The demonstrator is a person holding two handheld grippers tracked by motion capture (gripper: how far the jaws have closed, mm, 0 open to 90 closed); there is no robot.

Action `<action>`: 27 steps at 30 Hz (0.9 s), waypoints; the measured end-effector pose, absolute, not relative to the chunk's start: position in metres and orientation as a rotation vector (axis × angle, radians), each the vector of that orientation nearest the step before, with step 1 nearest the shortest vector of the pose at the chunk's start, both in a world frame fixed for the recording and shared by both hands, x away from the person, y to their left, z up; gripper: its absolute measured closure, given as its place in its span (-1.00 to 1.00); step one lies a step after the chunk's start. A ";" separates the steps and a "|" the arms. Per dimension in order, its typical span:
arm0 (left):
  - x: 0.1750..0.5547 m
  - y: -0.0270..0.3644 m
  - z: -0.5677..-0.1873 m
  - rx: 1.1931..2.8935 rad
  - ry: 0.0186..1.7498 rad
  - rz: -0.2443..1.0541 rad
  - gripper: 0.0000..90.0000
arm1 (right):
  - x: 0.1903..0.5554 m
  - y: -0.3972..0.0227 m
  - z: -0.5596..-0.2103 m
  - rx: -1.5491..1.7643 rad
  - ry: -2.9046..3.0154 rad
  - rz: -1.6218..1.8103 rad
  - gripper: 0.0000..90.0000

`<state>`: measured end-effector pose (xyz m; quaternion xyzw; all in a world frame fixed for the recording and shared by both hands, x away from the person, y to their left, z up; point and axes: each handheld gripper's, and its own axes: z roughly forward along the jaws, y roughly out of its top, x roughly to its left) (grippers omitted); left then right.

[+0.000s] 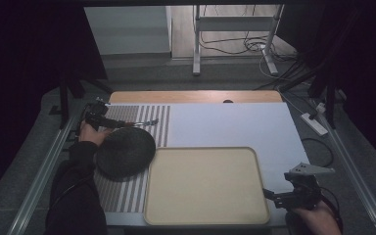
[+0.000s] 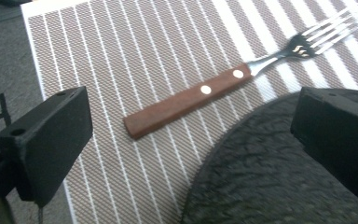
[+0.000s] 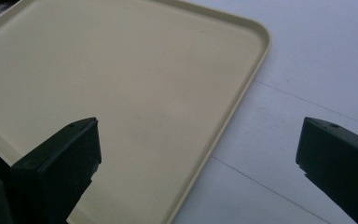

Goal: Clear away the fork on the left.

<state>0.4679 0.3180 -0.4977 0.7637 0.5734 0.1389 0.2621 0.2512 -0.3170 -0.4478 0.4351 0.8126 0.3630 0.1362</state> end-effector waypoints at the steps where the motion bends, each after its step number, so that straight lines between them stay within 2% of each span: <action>1: 0.470 0.319 -0.498 2.066 1.558 0.375 -1.00 | 0.251 -0.317 -0.448 1.260 2.353 1.051 -0.99; 4: 0.476 0.321 -0.500 2.076 1.558 0.379 -0.97 | 0.251 -0.317 -0.448 1.258 2.354 1.052 -0.99; 7: 0.480 0.322 -0.502 2.091 1.542 0.384 -0.74 | 0.251 -0.317 -0.448 1.258 2.354 1.053 -0.99; 8: 0.482 0.323 -0.503 2.102 1.537 0.385 -0.49 | 0.251 -0.317 -0.448 1.257 2.355 1.054 -0.99; 10: 0.483 0.323 -0.504 2.113 1.535 0.390 -0.22 | 0.251 -0.317 -0.448 1.257 2.356 1.056 -0.99; 11: 0.484 0.324 -0.505 2.121 1.539 0.397 -0.22 | 0.251 -0.317 -0.448 1.257 2.356 1.056 -0.99; 12: 0.485 0.325 -0.506 2.127 1.542 0.395 -0.09 | 0.251 -0.317 -0.448 1.257 2.356 1.056 -0.99; 14: 0.487 0.327 -0.510 2.133 1.542 0.378 0.36 | 0.251 -0.318 -0.448 1.256 2.357 1.058 -0.99; 16: 0.488 0.328 -0.512 2.134 1.545 0.376 0.64 | 0.251 -0.318 -0.448 1.254 2.358 1.058 -0.99; 17: 0.489 0.328 -0.513 2.133 1.550 0.381 0.64 | 0.251 -0.318 -0.448 1.254 2.358 1.058 -0.99; 20: 0.493 0.330 -0.520 2.120 1.581 0.395 0.98 | 0.251 -0.318 -0.448 1.253 2.359 1.060 -0.99; 27: 0.496 0.333 -0.529 2.124 1.646 0.410 0.98 | 0.251 -0.318 -0.448 1.256 2.361 1.061 -0.99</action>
